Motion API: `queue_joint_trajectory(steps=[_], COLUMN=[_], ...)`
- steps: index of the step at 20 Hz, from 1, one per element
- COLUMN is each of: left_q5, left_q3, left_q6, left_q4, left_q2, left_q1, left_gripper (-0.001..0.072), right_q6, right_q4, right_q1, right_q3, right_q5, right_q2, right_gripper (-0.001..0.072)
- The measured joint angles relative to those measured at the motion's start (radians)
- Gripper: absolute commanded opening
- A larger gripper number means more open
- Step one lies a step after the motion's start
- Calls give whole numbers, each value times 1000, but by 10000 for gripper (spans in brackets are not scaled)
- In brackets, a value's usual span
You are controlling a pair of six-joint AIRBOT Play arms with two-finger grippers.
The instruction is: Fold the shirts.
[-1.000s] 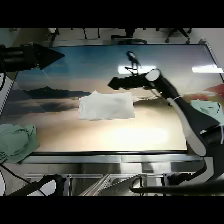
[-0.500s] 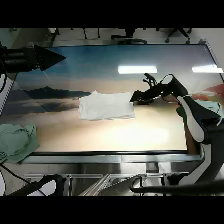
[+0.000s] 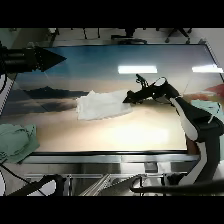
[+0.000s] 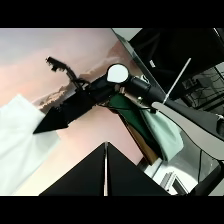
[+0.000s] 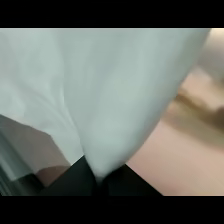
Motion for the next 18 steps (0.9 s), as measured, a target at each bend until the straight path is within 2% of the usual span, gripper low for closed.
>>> queue_joint_trajectory(steps=[6,10,18], left_q5=[-16,-47,-91], left_q3=[0,0,0], left_q6=[0,0,0], left_q4=[4,4,4], left_q2=[-1,-1,-1], left_q1=[0,0,0], left_gripper=[15,14,14], right_q6=[74,157,306], right_q4=[34,41,10], right_q1=[-214,-452,-971], right_q3=[82,96,100], right_q5=[0,18,215], right_q2=[217,355,527], right_gripper=[15,15,15])
